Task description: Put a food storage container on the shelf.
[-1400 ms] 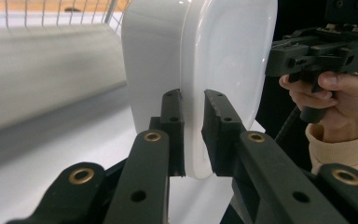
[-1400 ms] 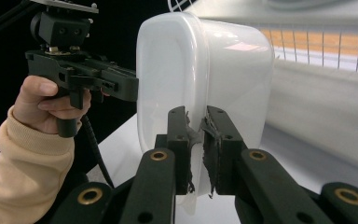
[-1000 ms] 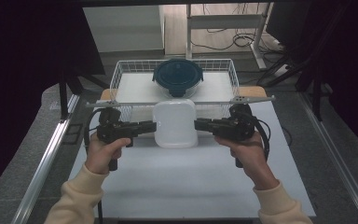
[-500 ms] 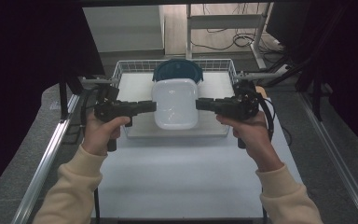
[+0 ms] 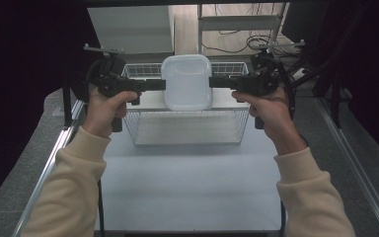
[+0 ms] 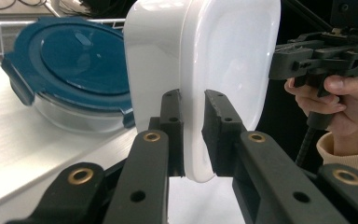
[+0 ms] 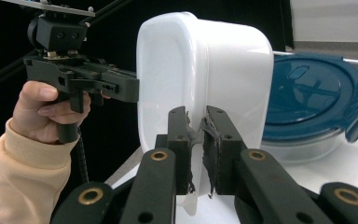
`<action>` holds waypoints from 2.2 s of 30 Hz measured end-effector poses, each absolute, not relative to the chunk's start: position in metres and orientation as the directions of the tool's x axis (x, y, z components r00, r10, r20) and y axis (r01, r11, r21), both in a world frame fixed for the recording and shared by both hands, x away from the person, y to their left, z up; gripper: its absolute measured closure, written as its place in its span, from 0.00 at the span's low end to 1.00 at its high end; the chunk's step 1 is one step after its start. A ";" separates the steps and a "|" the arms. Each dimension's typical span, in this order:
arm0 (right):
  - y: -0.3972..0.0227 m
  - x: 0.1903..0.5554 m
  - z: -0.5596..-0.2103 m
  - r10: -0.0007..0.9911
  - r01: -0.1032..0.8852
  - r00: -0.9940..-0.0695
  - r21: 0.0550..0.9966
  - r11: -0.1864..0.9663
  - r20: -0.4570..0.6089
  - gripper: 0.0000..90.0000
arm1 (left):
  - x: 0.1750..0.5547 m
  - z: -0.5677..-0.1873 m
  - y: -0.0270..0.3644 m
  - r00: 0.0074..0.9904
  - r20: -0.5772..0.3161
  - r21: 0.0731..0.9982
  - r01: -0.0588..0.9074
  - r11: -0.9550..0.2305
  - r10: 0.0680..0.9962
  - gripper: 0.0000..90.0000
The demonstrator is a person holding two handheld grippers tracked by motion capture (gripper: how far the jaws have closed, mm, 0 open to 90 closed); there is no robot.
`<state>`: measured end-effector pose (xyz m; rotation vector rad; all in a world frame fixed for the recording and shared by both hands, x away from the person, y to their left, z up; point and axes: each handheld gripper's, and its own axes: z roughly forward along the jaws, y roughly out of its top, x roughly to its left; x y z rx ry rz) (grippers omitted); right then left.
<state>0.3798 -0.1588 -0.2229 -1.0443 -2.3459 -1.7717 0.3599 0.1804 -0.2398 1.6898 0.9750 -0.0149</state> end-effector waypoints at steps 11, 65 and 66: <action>-0.151 0.410 -0.209 0.480 0.555 -0.760 0.822 0.127 0.439 0.90 | 0.388 -0.228 0.190 0.638 -0.501 0.776 0.630 -0.022 0.586 0.88; -0.156 0.501 -0.252 0.466 0.755 -0.531 0.645 -0.118 0.708 0.40 | 0.461 -0.262 0.201 0.486 -0.700 0.664 0.713 0.226 0.524 0.52; -0.161 0.490 -0.244 0.495 0.694 -0.583 0.711 -0.109 0.645 0.36 | 0.449 -0.258 0.204 0.521 -0.649 0.710 0.676 0.196 0.554 0.47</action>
